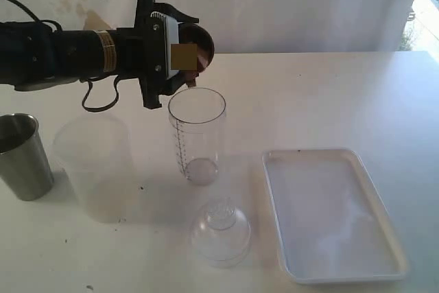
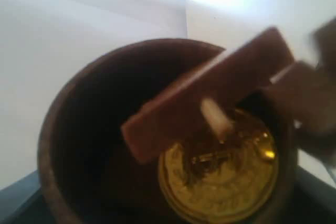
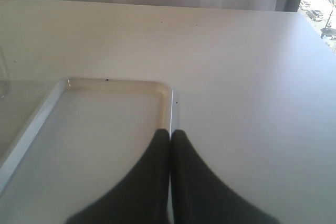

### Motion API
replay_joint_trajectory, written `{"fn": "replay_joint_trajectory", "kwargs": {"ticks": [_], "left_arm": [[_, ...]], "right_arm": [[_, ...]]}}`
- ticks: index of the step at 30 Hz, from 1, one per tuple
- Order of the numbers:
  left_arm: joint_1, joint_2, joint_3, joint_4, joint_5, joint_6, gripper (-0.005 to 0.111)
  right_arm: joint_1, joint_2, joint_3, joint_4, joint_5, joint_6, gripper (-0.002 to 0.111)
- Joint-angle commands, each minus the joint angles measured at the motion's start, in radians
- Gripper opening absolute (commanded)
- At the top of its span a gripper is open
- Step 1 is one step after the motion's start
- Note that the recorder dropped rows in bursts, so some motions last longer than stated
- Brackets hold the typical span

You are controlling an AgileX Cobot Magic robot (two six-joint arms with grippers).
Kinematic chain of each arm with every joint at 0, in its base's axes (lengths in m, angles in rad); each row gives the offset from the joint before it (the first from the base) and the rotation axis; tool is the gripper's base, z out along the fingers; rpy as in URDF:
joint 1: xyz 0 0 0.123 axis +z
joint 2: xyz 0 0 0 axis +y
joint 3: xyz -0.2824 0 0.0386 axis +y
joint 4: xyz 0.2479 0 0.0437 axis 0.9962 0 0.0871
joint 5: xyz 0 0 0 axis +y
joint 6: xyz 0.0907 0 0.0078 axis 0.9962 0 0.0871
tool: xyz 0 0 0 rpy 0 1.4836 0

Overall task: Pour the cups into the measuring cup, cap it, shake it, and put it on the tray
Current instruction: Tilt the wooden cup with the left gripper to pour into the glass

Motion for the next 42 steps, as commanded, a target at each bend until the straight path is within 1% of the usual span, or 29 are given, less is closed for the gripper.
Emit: {"fn": "replay_joint_trajectory", "kwargs": {"ticks": [1,5,7,11,15,21,23,27,33,42], "left_arm": [[-0.006,-0.009,-0.008,-0.002,-0.019,0.078,0.0],[-0.006,-0.009,-0.008,-0.002,-0.019,0.163,0.0],[-0.006,-0.009,-0.008,-0.002,-0.019,0.263,0.0],[-0.006,-0.009,-0.008,-0.002,-0.019,0.386,0.0],[-0.006,-0.009,-0.008,-0.002,-0.019,0.396,0.0],[-0.006,-0.009,-0.008,-0.002,-0.019,0.526,0.0],[-0.006,-0.009,-0.008,-0.002,-0.019,0.543,0.0],[-0.006,-0.009,-0.008,-0.002,-0.019,0.548,0.0],[-0.006,-0.009,-0.008,-0.002,-0.04,0.679,0.0],[-0.006,-0.009,-0.008,0.029,-0.08,0.701,0.0]], "right_arm": [[-0.002,-0.006,0.002,-0.005,-0.003,0.0,0.0],[-0.002,-0.006,0.002,-0.005,-0.003,0.0,0.0],[-0.002,-0.006,0.002,-0.005,-0.003,0.0,0.0],[-0.002,-0.006,0.002,-0.005,-0.003,0.0,0.0],[-0.002,-0.006,0.002,-0.005,-0.003,0.0,0.0],[-0.002,-0.006,0.002,-0.005,-0.003,0.002,0.0],[-0.002,-0.006,0.002,-0.005,-0.003,0.031,0.0],[-0.002,-0.006,0.002,-0.005,-0.003,0.015,0.0],[-0.002,-0.006,0.002,-0.005,-0.003,0.015,0.0],[-0.002,-0.006,0.002,-0.005,-0.003,0.015,0.0]]}}
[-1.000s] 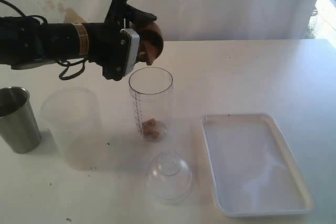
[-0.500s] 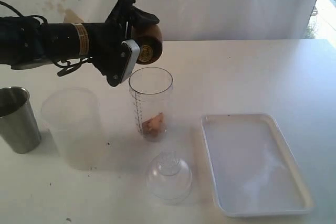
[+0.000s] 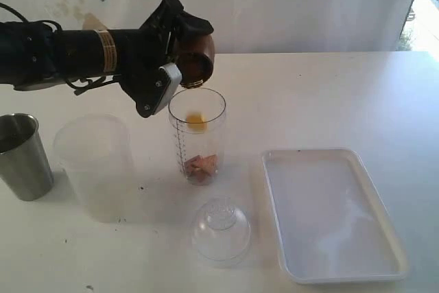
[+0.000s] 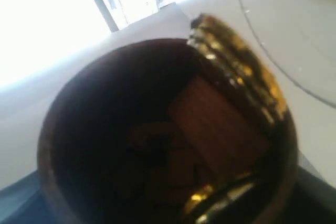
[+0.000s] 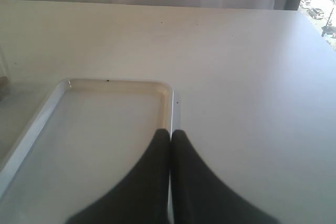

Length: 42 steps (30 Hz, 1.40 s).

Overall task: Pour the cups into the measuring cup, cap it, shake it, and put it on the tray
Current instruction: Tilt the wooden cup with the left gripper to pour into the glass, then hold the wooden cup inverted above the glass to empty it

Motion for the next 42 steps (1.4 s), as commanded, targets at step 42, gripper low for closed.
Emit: {"fn": "replay_joint_trajectory", "kwargs": {"ticks": [42], "left_arm": [[-0.006,-0.009,-0.008,0.029,-0.159,0.225,0.0]], "right_arm": [[-0.002,-0.006,0.002,-0.005,-0.003,0.003,0.0]]}}
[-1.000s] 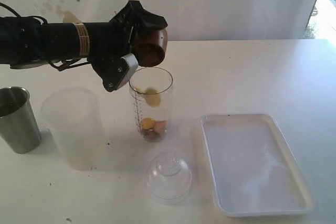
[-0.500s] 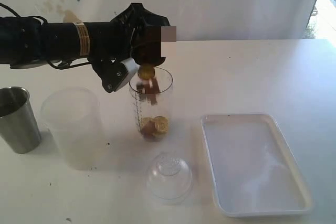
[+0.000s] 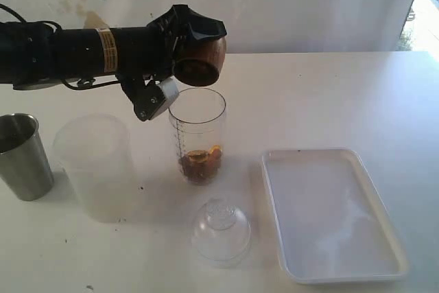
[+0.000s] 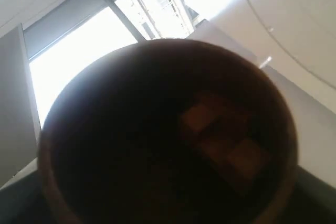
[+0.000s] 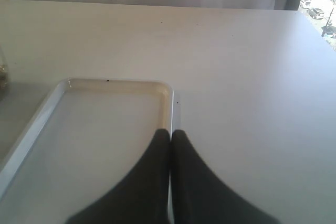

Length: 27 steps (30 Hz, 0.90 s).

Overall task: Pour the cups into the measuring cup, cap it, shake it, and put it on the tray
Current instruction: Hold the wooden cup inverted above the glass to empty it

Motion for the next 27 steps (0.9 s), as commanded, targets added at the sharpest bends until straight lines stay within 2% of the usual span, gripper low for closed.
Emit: {"fn": "replay_joint_trajectory", "kwargs": {"ticks": [1,7,27], "left_arm": [[-0.006,-0.009,-0.007,-0.003,-0.04,0.009,0.0],[-0.006,-0.009,-0.007,-0.003,-0.093,0.009,0.0],[-0.006,-0.009,-0.007,-0.011,0.03,-0.037,0.0]], "right_arm": [[-0.002,-0.006,0.002,-0.005,-0.003,0.003,0.0],[-0.002,-0.006,0.002,-0.005,-0.003,0.003,0.0],[-0.002,-0.006,0.002,-0.005,-0.003,0.003,0.0]]}}
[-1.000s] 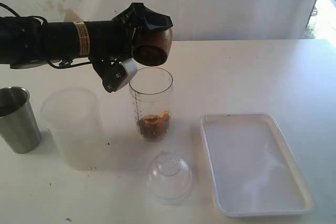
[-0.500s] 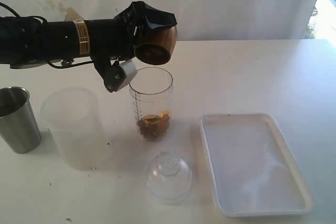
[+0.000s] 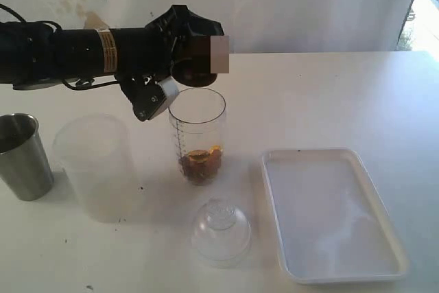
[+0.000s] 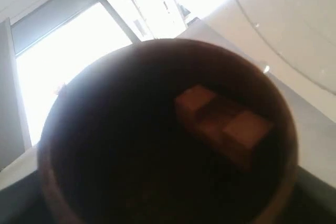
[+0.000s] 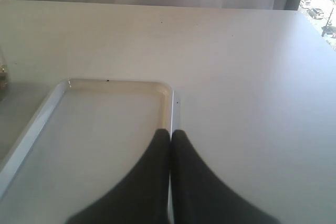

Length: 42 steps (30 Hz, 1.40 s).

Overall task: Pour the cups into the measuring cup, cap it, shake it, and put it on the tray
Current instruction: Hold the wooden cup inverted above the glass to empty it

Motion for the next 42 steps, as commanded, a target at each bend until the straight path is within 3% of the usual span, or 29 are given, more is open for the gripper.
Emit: {"fn": "replay_joint_trajectory", "kwargs": {"ticks": [1,16,22,42], "left_arm": [[-0.006,-0.009,-0.007,-0.011,-0.002,-0.013,0.0],[-0.006,-0.009,-0.007,-0.011,-0.002,0.006,0.0],[-0.006,-0.009,-0.007,-0.011,-0.007,0.267,0.0],[-0.006,-0.009,-0.007,-0.005,-0.052,0.265,0.0]], "right_arm": [[-0.002,-0.006,0.002,-0.005,-0.003,0.003,0.0],[-0.002,-0.006,0.002,-0.005,-0.003,0.003,0.0],[-0.002,-0.006,0.002,-0.005,-0.003,0.003,0.0],[-0.002,-0.006,0.002,-0.005,-0.003,0.003,0.0]]}}
